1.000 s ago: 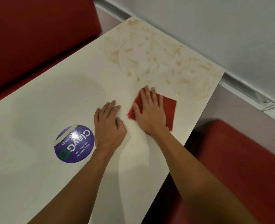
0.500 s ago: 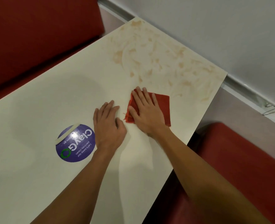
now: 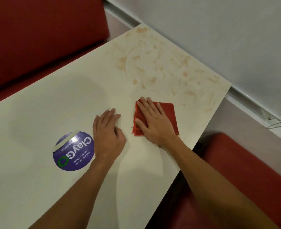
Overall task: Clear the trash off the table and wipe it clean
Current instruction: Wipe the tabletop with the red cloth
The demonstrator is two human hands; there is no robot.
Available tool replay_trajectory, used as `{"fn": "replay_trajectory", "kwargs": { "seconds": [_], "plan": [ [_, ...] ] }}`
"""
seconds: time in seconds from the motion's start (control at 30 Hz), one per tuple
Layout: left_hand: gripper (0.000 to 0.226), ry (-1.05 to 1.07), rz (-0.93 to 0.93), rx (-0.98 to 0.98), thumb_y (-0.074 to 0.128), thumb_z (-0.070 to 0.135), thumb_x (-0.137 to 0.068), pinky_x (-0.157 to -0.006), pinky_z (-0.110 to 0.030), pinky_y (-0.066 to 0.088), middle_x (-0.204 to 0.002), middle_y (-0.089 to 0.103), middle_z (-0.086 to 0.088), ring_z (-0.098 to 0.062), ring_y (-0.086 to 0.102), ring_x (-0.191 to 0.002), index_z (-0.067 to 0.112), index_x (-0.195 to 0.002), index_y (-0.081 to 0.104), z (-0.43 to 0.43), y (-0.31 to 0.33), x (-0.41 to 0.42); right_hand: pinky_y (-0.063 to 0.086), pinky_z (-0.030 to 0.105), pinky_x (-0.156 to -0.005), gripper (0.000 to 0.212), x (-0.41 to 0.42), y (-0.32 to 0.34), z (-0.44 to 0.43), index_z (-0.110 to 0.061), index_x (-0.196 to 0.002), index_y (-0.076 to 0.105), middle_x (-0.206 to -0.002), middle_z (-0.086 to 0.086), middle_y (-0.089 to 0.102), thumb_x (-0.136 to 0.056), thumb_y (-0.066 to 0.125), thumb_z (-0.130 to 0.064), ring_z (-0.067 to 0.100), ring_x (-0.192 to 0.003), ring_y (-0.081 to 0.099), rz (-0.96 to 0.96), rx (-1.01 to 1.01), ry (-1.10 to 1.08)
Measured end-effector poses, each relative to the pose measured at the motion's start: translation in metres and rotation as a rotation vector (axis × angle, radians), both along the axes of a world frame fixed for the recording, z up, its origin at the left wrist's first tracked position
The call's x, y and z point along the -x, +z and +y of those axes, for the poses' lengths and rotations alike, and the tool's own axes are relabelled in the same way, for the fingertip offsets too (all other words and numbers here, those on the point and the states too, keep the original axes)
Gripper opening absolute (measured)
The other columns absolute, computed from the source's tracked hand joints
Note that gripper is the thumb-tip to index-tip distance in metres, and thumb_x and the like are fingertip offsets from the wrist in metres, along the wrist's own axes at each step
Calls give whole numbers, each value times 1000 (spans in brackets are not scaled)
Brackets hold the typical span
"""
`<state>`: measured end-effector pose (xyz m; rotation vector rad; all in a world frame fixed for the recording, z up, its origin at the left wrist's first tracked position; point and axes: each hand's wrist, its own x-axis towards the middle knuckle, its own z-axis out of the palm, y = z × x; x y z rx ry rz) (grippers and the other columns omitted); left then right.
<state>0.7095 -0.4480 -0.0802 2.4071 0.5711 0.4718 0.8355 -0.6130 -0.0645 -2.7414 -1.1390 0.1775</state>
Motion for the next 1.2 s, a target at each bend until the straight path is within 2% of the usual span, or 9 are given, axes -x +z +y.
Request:
{"fn": "replay_trajectory", "kwargs": {
  "seconds": [0.1,0.2,0.3,0.4,0.53,0.63,0.77,0.93,1.2],
  "plan": [
    [51,8,2,10,46,12,-87,-128,-49,20,-155,53,0,-17,39,-150,14,-134,66,-1,1,-2,1,46,-131,74,-17,-2,-17,-25,-168,2,-175,-9,-7,-107,15,-65,11,-159,-17,-19,23,-218],
    [51,-3,-4,5,47,12,-87,-128,-49,21,-155,54,0,-18,40,-149,15,-134,66,1,-2,-2,-2,49,-131,77,-39,-4,35,-18,-168,4,-176,-1,-6,-106,11,-62,18,-160,-16,-11,12,-428],
    [50,-13,-3,-1,48,13,-88,-128,-50,21,-154,54,-1,-18,41,-149,14,-135,65,2,-5,-1,1,50,-130,75,-33,-5,67,-16,-168,7,-176,1,-2,-107,13,-60,19,-161,-12,-16,3,-251],
    [49,-5,-51,65,48,6,-88,-127,-50,24,-150,58,-1,-19,45,-147,14,-132,67,2,-4,0,7,49,-130,72,-1,-4,28,-20,-168,7,-176,-3,-1,-109,19,-60,14,-161,-10,-4,-9,-62],
    [55,120,-169,309,48,-5,-87,-118,-54,40,-138,63,9,-16,54,-135,27,-128,65,2,2,-2,5,47,-132,71,38,0,-52,-22,-168,-3,-175,-6,-11,-109,12,-61,12,-159,-18,-1,20,-234],
    [51,32,-132,194,50,-4,-84,-117,-55,39,-136,66,4,-20,56,-132,20,-126,68,-9,7,-18,7,48,-131,74,39,-2,-89,-21,-168,-3,-175,-5,-12,-108,9,-64,13,-159,-18,-20,40,-447],
    [50,-162,-26,75,57,-4,-86,-126,-48,27,-149,59,-2,-21,45,-145,14,-132,67,-31,9,-64,3,49,-131,79,6,-10,-112,-14,-167,2,-175,2,-10,-107,10,-63,19,-161,-13,-31,23,-686],
    [46,-288,-26,9,55,11,-92,-124,-48,32,-152,56,-4,-22,44,-147,10,-137,65,-54,3,-121,0,50,-131,80,-70,-13,-112,-4,-166,2,-175,11,-7,-106,10,-57,24,-161,-12,3,19,-882],
    [46,-277,22,-142,55,19,-98,-126,-47,27,-158,50,-1,-17,37,-151,12,-144,60,-62,-2,-129,0,45,-132,77,-8,-11,-117,-9,-166,0,-175,5,-7,-109,16,-57,20,-161,-11,-19,-17,-677]
  ]
}}
